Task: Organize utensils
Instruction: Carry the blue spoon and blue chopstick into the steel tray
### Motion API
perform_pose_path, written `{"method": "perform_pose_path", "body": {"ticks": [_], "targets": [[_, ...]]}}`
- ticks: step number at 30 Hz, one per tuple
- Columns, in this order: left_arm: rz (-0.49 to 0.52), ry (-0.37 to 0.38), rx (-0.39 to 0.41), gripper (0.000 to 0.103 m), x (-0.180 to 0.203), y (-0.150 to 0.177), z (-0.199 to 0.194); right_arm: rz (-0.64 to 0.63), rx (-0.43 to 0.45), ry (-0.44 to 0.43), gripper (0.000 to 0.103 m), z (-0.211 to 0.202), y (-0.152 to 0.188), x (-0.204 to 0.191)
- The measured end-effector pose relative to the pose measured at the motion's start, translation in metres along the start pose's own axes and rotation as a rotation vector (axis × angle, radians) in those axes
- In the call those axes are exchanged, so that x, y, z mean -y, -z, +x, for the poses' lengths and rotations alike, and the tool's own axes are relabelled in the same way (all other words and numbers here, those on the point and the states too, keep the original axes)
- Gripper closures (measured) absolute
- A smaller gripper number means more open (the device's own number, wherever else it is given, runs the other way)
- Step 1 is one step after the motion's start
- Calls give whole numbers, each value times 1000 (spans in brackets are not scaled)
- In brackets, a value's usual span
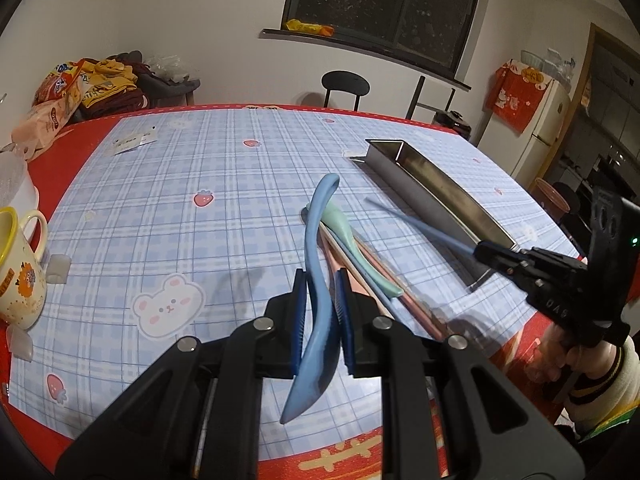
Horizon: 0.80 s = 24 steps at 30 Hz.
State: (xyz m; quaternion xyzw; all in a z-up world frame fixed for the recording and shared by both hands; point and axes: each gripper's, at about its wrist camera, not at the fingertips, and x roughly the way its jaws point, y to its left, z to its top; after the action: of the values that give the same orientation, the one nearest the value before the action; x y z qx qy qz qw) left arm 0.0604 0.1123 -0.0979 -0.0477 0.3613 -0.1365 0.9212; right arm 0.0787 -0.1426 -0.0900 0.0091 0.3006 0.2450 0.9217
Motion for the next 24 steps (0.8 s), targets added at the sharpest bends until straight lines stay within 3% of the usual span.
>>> {"method": "perform_pose_path", "body": {"ticks": [9,15,24], "targets": [[-63,64,4,85,13,-18,12,55,97,101,97,-25,-22,48],[-107,133,-21,85,45,-47,42,85,111,176,97,-22,-38,91],[-235,212,-90,85,101,-90,110,137,68,154,97,14,-46,121]]}}
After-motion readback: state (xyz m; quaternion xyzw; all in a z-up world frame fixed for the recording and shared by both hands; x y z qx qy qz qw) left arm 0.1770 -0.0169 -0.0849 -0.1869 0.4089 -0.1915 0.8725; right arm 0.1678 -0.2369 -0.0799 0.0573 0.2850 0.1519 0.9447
